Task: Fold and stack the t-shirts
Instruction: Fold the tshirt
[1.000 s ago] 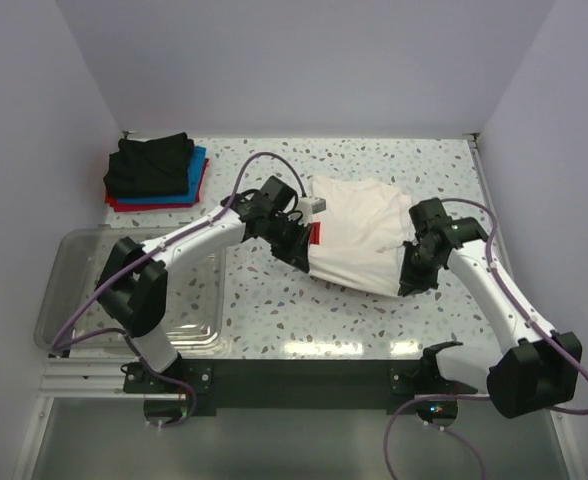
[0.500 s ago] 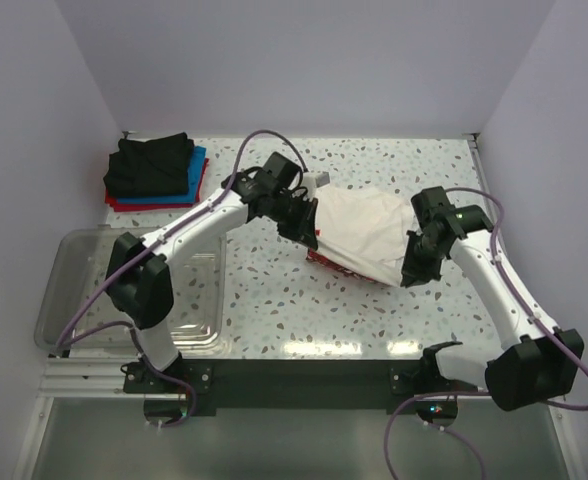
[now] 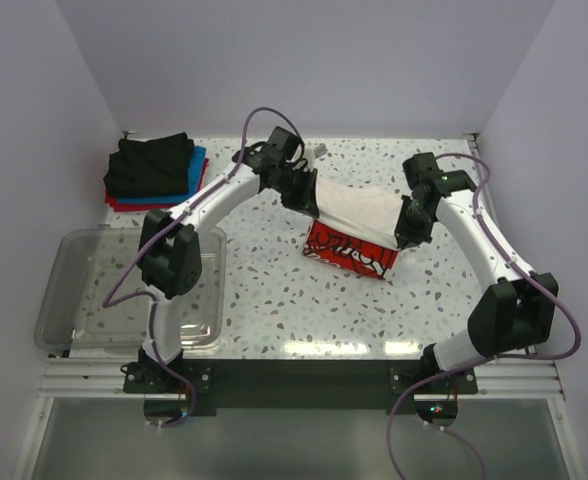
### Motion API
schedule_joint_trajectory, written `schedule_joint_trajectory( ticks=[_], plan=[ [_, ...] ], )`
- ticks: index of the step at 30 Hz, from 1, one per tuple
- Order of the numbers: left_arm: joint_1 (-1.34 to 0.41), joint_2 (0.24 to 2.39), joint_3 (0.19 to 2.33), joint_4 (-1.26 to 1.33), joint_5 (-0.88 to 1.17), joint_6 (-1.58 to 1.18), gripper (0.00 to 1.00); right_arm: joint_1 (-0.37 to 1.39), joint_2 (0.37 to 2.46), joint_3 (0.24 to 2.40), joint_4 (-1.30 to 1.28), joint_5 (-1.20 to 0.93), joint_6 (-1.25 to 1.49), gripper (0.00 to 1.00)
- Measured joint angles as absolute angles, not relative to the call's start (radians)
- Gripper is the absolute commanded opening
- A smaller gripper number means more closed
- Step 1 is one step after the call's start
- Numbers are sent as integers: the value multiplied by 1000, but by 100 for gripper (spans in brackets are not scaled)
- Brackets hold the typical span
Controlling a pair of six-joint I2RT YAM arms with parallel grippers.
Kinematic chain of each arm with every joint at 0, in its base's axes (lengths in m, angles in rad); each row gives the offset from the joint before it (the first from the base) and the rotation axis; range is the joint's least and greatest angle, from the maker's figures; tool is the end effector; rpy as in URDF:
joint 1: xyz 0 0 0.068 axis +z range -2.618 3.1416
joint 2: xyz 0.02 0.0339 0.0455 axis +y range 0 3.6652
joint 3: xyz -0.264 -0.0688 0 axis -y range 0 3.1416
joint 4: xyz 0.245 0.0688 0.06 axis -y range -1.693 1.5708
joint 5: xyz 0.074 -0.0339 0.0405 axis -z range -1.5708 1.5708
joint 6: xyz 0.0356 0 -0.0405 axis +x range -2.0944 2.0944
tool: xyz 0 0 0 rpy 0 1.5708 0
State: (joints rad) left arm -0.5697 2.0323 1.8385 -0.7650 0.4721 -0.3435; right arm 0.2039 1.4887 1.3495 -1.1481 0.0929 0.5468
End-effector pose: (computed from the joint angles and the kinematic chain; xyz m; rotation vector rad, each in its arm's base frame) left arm 0.3704 -0.2565 0.2751 0.4977 2.6025 -0.9384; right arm 0.2748 0.0534 0.2970 0.5038 2.7991 0.0258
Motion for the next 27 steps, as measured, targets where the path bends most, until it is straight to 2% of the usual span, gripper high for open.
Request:
schedule_joint_trajectory(
  ticks=[13,21,22,23,24,25,26,27],
  plan=[
    [-524,2151,1969,-765,479,-331,0,152,1664,1497,-1079,88,518,0],
    [-507,2289,2150,-692,464,-357,0,123,1816,1645,-1064,120,494,0],
    [-504,2302,2159,-669,462,-364,3,119,1836,1665,-1055,126,493,0],
    [-499,2320,2172,-642,456,-378,15,115,1865,1691,-1038,136,492,0],
    [-494,2339,2186,-611,453,-385,41,108,1898,1726,-1026,142,492,10],
    [-490,2358,2196,-576,446,-395,55,101,1938,1772,-1019,147,493,26],
    [-485,2374,2208,-546,435,-408,68,92,1981,1821,-1007,154,497,57],
    [-480,2389,2219,-521,423,-423,93,83,2024,1874,-1000,167,503,63]
  ],
)
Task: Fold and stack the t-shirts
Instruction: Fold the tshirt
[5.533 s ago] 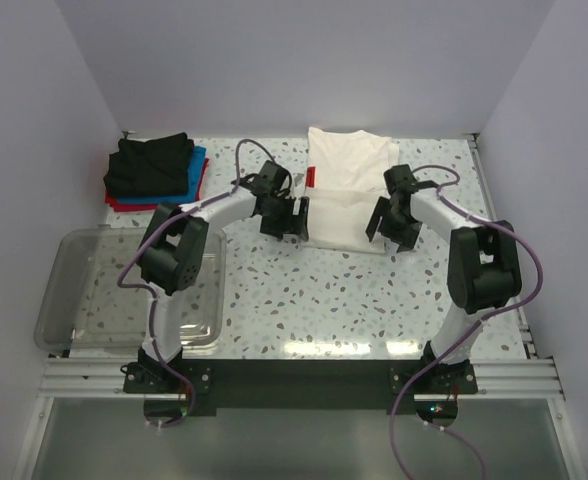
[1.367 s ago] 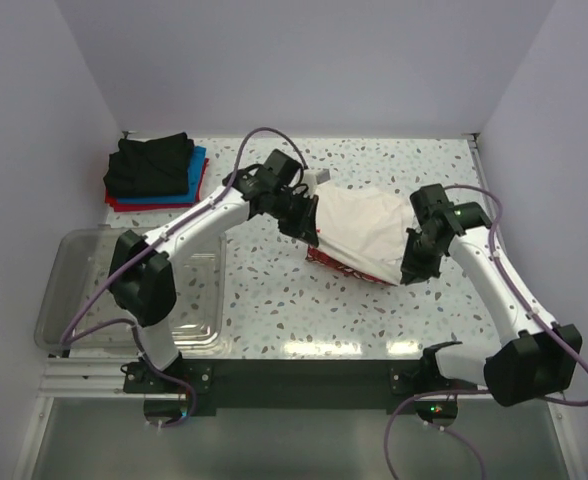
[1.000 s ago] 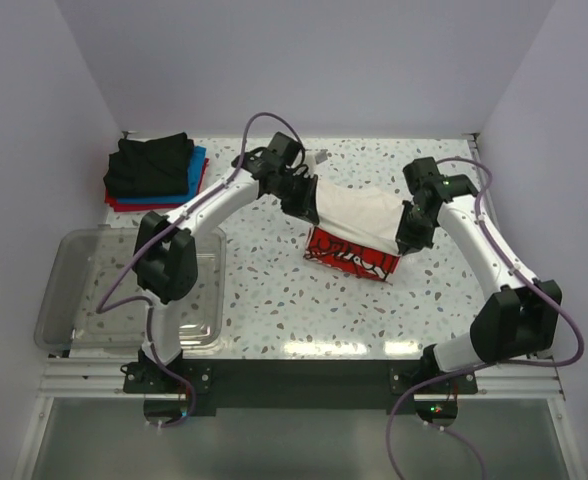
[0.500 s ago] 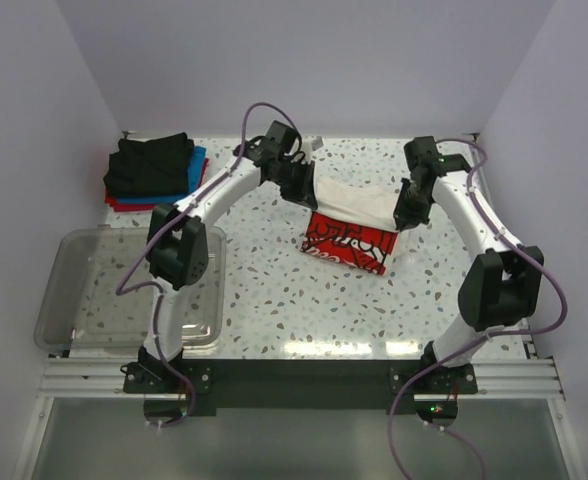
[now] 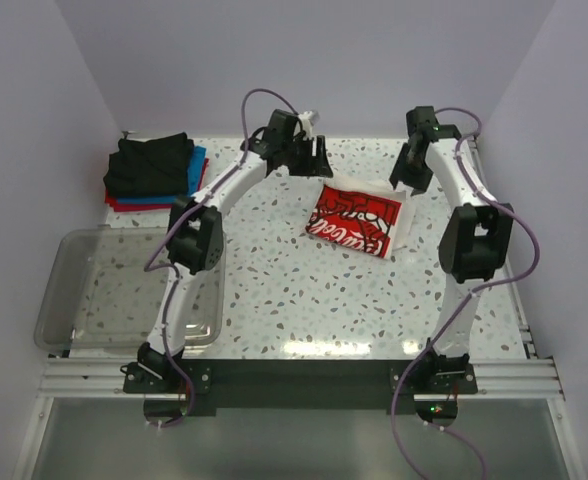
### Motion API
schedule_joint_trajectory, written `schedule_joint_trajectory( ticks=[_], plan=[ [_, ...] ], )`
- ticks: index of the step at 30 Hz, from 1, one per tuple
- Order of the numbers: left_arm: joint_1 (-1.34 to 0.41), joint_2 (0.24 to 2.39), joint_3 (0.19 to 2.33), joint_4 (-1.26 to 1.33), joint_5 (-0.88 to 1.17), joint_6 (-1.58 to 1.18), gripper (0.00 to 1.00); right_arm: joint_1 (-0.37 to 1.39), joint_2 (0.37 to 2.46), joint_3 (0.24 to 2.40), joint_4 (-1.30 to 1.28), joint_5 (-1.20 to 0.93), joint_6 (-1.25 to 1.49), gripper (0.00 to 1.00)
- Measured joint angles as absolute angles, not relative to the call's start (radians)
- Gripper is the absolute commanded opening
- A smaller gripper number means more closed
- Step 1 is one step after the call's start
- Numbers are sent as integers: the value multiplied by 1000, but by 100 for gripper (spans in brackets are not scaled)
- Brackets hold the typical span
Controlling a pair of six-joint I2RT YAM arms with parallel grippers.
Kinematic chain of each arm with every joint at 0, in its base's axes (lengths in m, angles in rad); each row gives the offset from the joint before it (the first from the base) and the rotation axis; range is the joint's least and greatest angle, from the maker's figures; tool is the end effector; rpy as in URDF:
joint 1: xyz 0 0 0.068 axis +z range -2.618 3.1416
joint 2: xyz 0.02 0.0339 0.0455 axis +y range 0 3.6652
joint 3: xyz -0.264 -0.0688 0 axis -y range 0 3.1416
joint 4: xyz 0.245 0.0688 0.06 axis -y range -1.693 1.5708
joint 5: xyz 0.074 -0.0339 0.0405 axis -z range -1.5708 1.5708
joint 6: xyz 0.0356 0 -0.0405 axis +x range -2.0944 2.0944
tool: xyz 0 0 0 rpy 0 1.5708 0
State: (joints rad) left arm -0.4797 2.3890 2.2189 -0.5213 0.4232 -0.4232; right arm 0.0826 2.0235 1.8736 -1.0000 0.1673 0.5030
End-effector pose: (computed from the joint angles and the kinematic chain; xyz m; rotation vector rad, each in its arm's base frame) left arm 0.4779 -0.2651 0.2437 0.3048 2.3507 -0.9398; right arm 0.4303 0.0297 0.2741 0.6087 2.6218 -0.0501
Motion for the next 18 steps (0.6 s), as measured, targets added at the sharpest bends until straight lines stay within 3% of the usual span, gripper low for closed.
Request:
schedule_joint_trajectory(
  ticks=[1,2,5,9,18],
  plan=[
    [-475,2398,2225,-496,406,-435,100,72,2070,1943,-1005,175,496,69],
    [-468,2402,2228,-476,395,-453,100,63,2110,2007,-997,184,498,77],
    [-447,2398,2228,-430,370,-480,100,45,2152,2108,-978,195,498,85],
    [-415,2332,2143,-380,353,-479,100,38,2075,2072,-926,189,498,85],
    [-400,2199,1914,-337,398,-469,100,44,1813,1696,-826,83,490,82]
  ],
)
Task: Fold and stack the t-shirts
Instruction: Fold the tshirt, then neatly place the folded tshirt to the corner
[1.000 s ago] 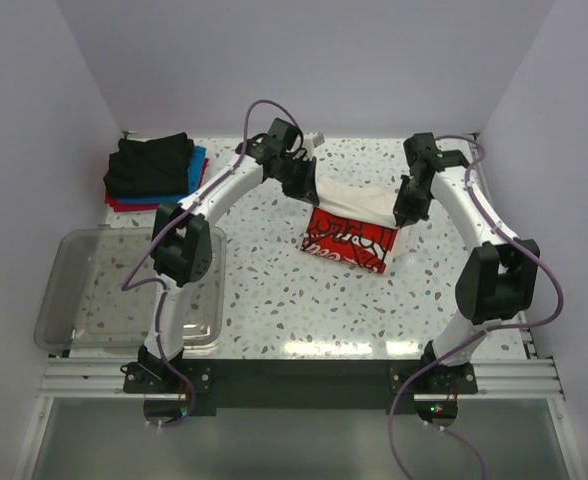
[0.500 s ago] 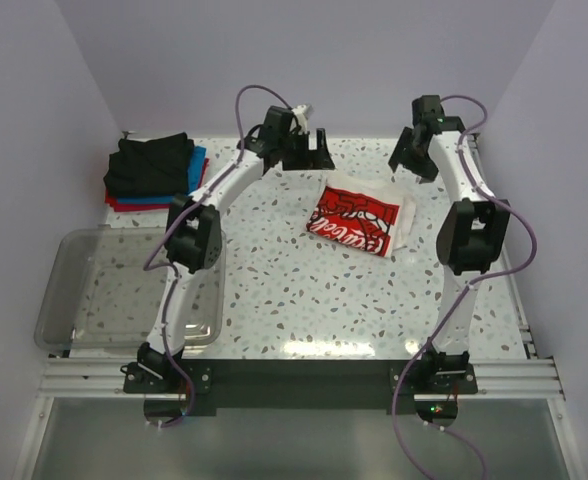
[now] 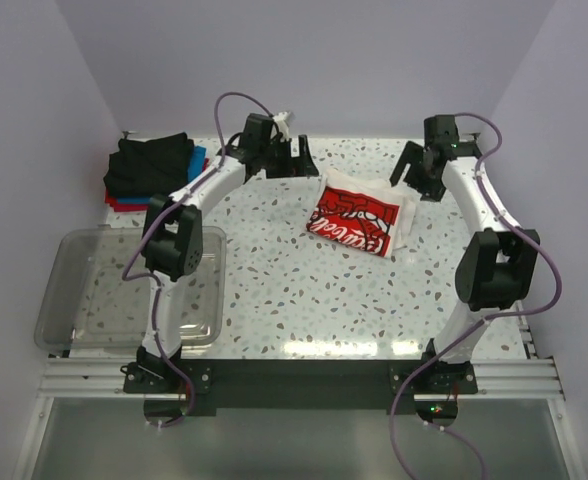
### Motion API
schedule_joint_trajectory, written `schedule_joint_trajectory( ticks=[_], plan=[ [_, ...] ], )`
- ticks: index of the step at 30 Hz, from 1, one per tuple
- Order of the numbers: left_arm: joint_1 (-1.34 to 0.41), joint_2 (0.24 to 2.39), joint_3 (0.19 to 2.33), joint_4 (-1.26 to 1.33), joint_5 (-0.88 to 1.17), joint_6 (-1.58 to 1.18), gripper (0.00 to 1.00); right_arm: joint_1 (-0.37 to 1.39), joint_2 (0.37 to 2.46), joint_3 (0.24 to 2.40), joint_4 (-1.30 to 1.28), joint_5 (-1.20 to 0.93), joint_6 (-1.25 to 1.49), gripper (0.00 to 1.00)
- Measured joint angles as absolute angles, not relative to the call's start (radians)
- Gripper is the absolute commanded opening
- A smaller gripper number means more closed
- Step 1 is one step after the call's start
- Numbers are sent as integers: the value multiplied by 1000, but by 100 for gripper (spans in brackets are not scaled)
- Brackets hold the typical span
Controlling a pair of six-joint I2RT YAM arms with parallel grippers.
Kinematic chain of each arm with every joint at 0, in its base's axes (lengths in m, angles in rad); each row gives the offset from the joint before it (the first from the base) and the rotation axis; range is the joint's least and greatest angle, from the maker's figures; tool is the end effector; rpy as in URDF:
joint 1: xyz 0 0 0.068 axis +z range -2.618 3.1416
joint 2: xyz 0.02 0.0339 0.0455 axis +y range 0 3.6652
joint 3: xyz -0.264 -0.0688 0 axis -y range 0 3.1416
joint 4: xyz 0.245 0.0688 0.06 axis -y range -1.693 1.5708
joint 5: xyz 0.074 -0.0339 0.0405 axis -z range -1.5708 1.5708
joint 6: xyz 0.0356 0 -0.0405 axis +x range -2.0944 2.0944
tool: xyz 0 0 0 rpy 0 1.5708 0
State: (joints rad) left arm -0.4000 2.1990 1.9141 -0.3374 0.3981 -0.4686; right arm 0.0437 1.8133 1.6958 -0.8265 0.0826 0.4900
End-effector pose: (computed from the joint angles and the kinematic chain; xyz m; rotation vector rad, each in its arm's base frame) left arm 0.4680 -0.2128 0.2536 0.1577 2.2854 -0.9091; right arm 0.3977 0.0145 0.3120 0.5891 2.4439 0.1146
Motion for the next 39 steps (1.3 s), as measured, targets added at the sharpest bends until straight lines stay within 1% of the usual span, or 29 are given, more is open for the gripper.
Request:
schedule_joint_trajectory(
  ticks=[6,10,19,26,31,39],
  plan=[
    [-403,2199,1832,-327,437,-469,100,46,1790,1483,-790,25,489,81],
    [-403,2199,1801,-308,445,-470,100,51,1790,1407,-783,-6,489,81],
    [-403,2199,1796,-292,452,-471,100,65,1807,1402,-762,-7,489,80],
    [-403,2199,1763,-245,438,-494,100,65,1883,1409,-762,44,484,80],
    [-405,2199,1700,-173,419,-534,100,65,1940,1412,-760,88,464,80],
    [-417,2226,1690,-137,403,-542,100,65,2004,1429,-728,70,414,78]
  ],
)
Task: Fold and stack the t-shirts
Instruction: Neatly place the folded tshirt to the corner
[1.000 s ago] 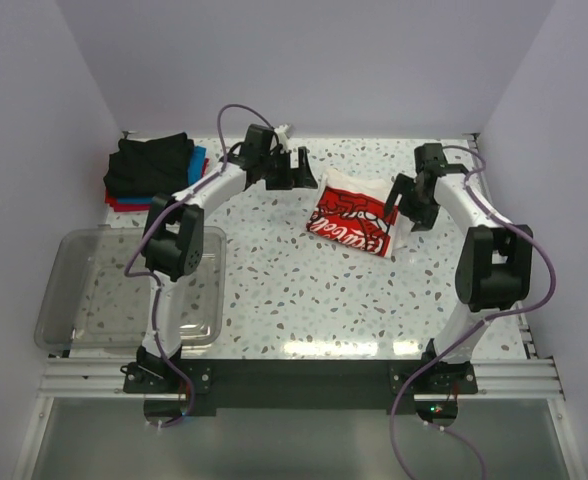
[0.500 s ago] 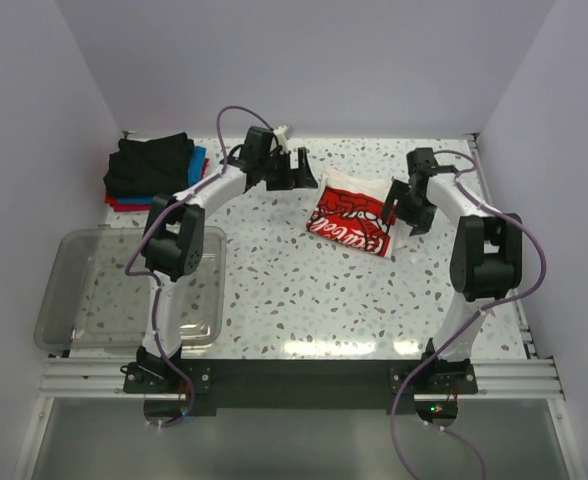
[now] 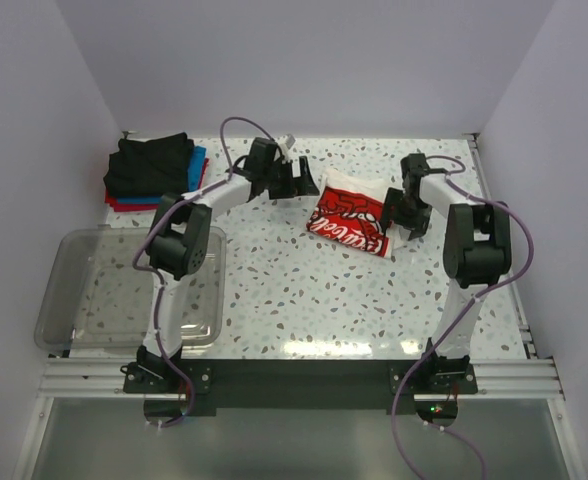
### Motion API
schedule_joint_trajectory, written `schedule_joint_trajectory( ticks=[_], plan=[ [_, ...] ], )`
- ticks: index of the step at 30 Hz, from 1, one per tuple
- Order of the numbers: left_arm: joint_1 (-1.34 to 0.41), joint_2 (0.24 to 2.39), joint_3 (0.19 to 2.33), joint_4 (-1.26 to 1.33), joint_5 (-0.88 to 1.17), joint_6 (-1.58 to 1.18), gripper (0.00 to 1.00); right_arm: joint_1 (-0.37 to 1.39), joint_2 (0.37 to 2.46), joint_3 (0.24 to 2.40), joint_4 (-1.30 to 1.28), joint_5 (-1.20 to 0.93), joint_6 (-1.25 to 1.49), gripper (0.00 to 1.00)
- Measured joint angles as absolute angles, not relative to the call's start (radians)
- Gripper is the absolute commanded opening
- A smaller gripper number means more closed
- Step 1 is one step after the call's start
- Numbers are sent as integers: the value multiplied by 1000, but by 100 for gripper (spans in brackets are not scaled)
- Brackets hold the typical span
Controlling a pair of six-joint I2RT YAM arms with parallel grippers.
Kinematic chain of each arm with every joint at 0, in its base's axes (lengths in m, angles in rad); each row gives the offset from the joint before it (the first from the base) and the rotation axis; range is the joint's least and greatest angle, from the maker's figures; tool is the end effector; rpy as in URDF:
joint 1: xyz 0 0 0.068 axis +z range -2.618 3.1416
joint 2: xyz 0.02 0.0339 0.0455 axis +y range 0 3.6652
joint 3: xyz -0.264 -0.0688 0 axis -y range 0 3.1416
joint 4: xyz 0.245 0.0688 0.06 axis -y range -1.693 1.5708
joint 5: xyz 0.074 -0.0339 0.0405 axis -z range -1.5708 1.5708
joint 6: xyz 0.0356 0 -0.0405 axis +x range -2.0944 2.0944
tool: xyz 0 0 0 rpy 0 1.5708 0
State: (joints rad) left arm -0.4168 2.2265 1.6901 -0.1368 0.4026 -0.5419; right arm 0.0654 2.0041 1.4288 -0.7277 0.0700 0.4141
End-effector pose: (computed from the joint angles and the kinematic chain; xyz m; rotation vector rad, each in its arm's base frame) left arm 0.4567 -0.2175 0.1826 0.0836 2.3600 -0.9475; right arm 0.3973 0.0235 0.1645 0.5103 2.8192 -0.0058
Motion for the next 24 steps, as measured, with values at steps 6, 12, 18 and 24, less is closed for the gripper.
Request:
schedule_joint_trajectory(
  ticks=[6,12,18,24],
  plan=[
    [-426,2260,1690,-144,388,-542,100,68,2009,1433,-719,49,379,76],
    [-438,2285,1711,-154,369,-542,100,86,2009,1431,-703,51,357,75],
    [-462,2294,1721,-149,365,-548,100,125,2009,1432,-679,62,347,75],
    [-492,2305,1720,-119,381,-574,100,164,2021,1447,-669,62,346,75]
  ],
)
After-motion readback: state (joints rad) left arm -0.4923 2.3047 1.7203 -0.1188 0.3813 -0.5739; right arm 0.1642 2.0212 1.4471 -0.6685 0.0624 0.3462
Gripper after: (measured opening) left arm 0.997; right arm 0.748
